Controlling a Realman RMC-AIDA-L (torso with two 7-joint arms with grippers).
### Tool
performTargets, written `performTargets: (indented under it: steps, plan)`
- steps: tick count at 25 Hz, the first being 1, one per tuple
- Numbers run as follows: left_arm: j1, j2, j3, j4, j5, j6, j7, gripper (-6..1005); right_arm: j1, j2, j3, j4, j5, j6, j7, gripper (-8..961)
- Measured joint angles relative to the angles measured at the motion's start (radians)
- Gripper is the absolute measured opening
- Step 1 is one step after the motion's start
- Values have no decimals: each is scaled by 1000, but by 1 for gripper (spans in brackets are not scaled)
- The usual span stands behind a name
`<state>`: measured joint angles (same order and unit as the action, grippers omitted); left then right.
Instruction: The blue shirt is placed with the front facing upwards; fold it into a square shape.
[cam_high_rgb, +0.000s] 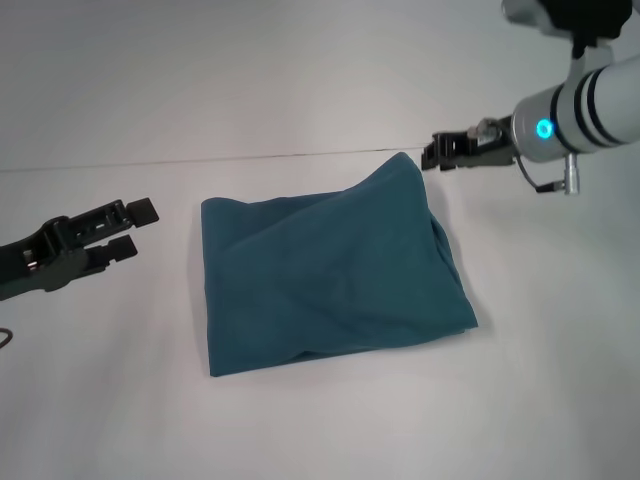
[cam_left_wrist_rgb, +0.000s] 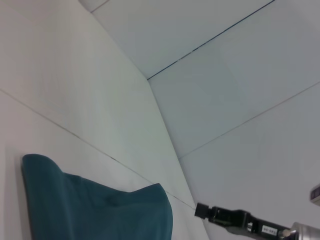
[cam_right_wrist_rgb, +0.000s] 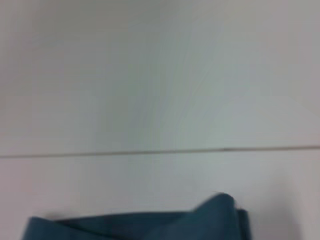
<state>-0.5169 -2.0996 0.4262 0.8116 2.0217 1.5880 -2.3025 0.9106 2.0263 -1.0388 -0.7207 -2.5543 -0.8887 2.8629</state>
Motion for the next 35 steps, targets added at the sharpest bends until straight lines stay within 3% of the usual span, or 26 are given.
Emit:
performTargets:
  steps: [6,11,19,28,32,35]
  plan:
    - [-1,1,1,-1,0,-12,1,932,25,27,-4,28,83,6,-67,249]
    - [-1,1,1,-11,0,-16,4,932,76,55,-14,174,68,152,-93,249]
    - [-4,0,6,-12,0,-24,4,933,109,56,-50,338,24,311,-89,251]
    - [-13,-2,8,-14,0,-24,4,933,72,24,16,229,19,174,-67,252]
    - [-9,-4,7,-14,0,-23,4,933,7,38,34,120,89,157,-96,253]
    - [-8,-6,4,-14,0,-24,4,933,17,49,30,173,106,202,-121,249]
